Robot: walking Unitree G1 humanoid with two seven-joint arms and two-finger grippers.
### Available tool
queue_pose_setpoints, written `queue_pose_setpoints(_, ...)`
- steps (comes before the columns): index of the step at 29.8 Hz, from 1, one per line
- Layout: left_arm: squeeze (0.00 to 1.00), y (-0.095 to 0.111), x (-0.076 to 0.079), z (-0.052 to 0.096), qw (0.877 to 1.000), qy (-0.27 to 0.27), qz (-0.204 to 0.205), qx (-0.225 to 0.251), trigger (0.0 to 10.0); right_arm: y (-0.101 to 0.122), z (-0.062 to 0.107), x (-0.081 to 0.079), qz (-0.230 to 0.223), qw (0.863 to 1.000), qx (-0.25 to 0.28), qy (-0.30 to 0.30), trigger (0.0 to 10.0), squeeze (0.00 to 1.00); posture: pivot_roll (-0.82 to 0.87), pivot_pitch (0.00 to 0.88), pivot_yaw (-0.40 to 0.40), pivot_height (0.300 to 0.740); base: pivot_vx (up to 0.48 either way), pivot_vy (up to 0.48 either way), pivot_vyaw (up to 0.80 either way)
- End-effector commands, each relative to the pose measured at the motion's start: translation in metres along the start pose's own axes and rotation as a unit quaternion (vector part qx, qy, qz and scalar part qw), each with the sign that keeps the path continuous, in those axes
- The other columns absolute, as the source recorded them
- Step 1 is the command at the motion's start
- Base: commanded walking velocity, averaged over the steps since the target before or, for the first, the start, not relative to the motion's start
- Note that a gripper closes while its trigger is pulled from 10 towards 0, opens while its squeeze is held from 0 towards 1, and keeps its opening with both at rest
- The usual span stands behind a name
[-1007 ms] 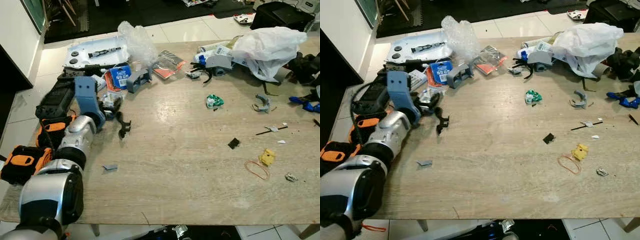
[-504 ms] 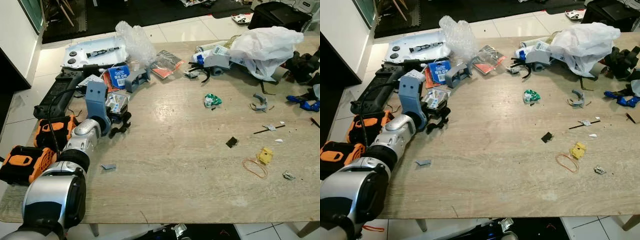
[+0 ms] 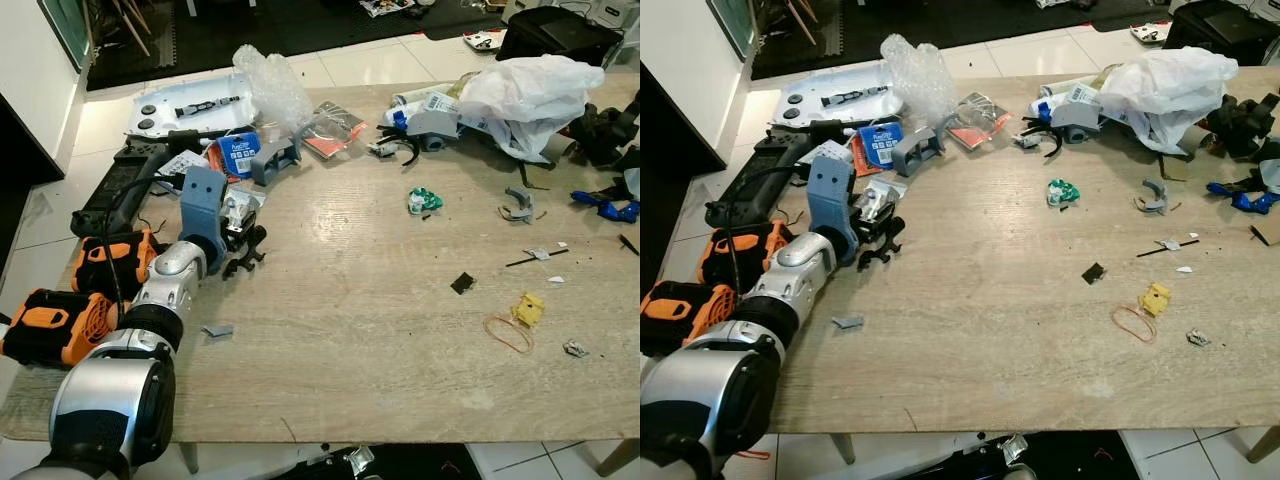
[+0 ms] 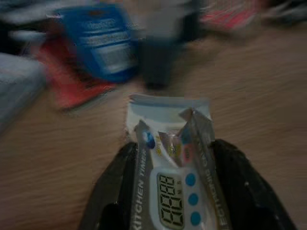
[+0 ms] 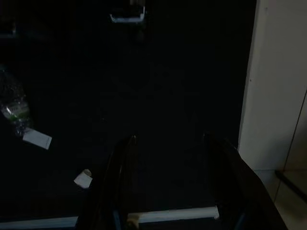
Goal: Picking trash to rubbish bin
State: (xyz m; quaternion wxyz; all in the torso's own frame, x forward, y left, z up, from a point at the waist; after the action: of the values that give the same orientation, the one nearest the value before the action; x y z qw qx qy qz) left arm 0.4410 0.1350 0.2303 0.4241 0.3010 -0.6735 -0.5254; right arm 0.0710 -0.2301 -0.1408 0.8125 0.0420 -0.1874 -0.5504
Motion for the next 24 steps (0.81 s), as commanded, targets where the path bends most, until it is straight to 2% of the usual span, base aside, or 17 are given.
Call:
queue_pose_setpoints(1, 0.0, -0.001, 0.009, -0.001, 0.998, -0.05, 0.047, 0.005, 10.0, -0.012, 0.002, -0.007, -0.009, 1.0, -0.021, 0.009, 10.0, 0.0, -0.4, 0.34, 0.109, 0.74, 0.0, 0.0, 0.0)
queue_pose_setpoints(2, 0.0, 0.01, 0.019, -0.002, 0.992, -0.099, 0.08, 0.025, 10.0, -0.009, 0.001, -0.006, -0.008, 1.0, -0.018, 0.009, 10.0, 0.0, -0.39, 0.325, 0.111, 0.74, 0.0, 0.0, 0.0)
queue_pose_setpoints(3, 0.0, 0.01, 0.019, -0.002, 0.992, -0.099, 0.08, 0.025, 10.0, -0.009, 0.001, -0.006, -0.008, 1.0, -0.018, 0.009, 10.0, 0.0, -0.39, 0.325, 0.111, 0.74, 0.0, 0.0, 0.0)
queue_pose_setpoints(4, 0.0, 0.024, 0.029, -0.002, 0.981, -0.149, 0.11, 0.05, 10.0, -0.004, 0.0, -0.006, -0.008, 1.0, -0.015, 0.009, 10.0, 0.0, -0.38, 0.309, 0.113, 0.74, 0.0, 0.0, 0.0)
queue_pose_setpoints(5, 0.0, 0.024, 0.029, -0.002, 0.981, -0.149, 0.11, 0.05, 10.0, -0.004, 0.0, -0.006, -0.008, 1.0, -0.015, 0.009, 10.0, 0.0, -0.38, 0.309, 0.113, 0.74, 0.0, 0.0, 0.0)
queue_pose_setpoints(7, 0.0, 0.052, 0.042, 0.004, 0.954, -0.238, 0.153, 0.095, 10.0, 0.006, -0.003, -0.005, -0.005, 1.0, -0.009, 0.01, 10.0, 0.0, -0.35, 0.28, 0.113, 0.74, 0.0, 0.0, 0.0)
queue_pose_setpoints(8, 0.0, 0.06, 0.047, 0.008, 0.944, -0.268, 0.16, 0.109, 10.0, 0.011, -0.004, -0.005, -0.004, 1.0, -0.006, 0.011, 10.0, 0.0, -0.34, 0.267, 0.113, 0.74, 0.0, 0.0, 0.0)
queue_pose_setpoints(9, 0.0, 0.064, 0.049, 0.01, 0.938, -0.285, 0.162, 0.115, 10.0, 0.014, -0.004, -0.005, -0.002, 1.0, -0.005, 0.012, 10.0, 0.0, -0.34, 0.267, 0.113, 0.74, 0.0, 0.0, 0.0)
queue_pose_setpoints(10, 0.0, 0.064, 0.049, 0.01, 0.938, -0.285, 0.162, 0.115, 10.0, 0.014, -0.004, -0.005, -0.002, 1.0, -0.005, 0.012, 10.0, 0.0, -0.34, 0.267, 0.113, 0.74, 0.0, 0.0, 0.0)
queue_pose_setpoints(12, 0.0, 0.076, 0.05, 0.017, 0.925, -0.312, 0.172, 0.137, 10.0, 0.02, -0.006, -0.005, 0.001, 1.0, -0.001, 0.014, 10.0, 0.0, -0.32, 0.242, 0.114, 0.74, 0.0, 0.0, 0.0)
queue_pose_setpoints(13, 0.0, 0.076, 0.05, 0.017, 0.925, -0.312, 0.172, 0.137, 10.0, 0.02, -0.006, -0.005, 0.001, 1.0, -0.001, 0.014, 10.0, 0.0, -0.32, 0.242, 0.114, 0.74, 0.0, 0.0, 0.0)
queue_pose_setpoints(14, 0.0, 0.08, 0.05, 0.02, 0.919, -0.319, 0.178, 0.145, 10.0, 0.023, -0.006, -0.005, 0.003, 1.0, 0.0, 0.014, 10.0, 0.0, -0.31, 0.239, 0.115, 0.74, 0.0, 0.0, 0.0)
queue_pose_setpoints(15, 0.0, 0.086, 0.05, 0.023, 0.91, -0.332, 0.191, 0.157, 10.0, 0.025, -0.007, -0.004, 0.004, 1.0, 0.001, 0.015, 10.0, 0.0, -0.31, 0.233, 0.115, 0.74, 0.0, 0.0, 0.0)
queue_pose_setpoints(18, 0.0, 0.103, 0.053, 0.041, 0.869, -0.38, 0.247, 0.199, 10.0, 0.034, -0.008, -0.004, 0.006, 1.0, 0.004, 0.016, 10.0, 0.0, -0.27, 0.201, 0.118, 0.74, 0.0, 0.0, 0.0)
queue_pose_setpoints(21, 0.0, 0.1, 0.061, 0.052, 0.846, -0.404, 0.276, 0.212, 10.0, 0.04, -0.009, -0.003, 0.009, 1.0, 0.008, 0.018, 10.0, 0.0, -0.26, 0.187, 0.118, 0.74, 0.0, 0.0, 0.0)
queue_pose_setpoints(22, 0.0, 0.087, 0.066, 0.057, 0.834, -0.407, 0.306, 0.213, 10.0, 0.043, -0.01, -0.004, 0.012, 1.0, 0.009, 0.02, 10.0, 0.0, -0.25, 0.181, 0.118, 0.74, 0.0, 0.0, 0.0)
queue_pose_setpoints(24, 0.0, 0.081, 0.067, 0.058, 0.831, -0.404, 0.318, 0.212, 10.0, 0.044, -0.01, -0.005, 0.013, 1.0, 0.01, 0.021, 10.0, 0.0, -0.24, 0.173, 0.118, 0.74, 0.0, 0.0, 0.0)
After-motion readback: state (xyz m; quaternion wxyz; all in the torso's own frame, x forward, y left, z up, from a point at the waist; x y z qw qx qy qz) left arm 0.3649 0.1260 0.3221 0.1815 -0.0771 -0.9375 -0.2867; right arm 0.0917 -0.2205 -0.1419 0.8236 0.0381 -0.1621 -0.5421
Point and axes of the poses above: a point about 5 cm out from each wrist's last joint towards the gripper, its own z axis pointing back from the gripper into the wrist, its own y axis along the axis of the wrist's last joint, x = y × z, the point moved 3 cm from there along -z, pointing out of the wrist towards the gripper, and after that the axes turned 14 degrees about z, right-handed, at the moved point
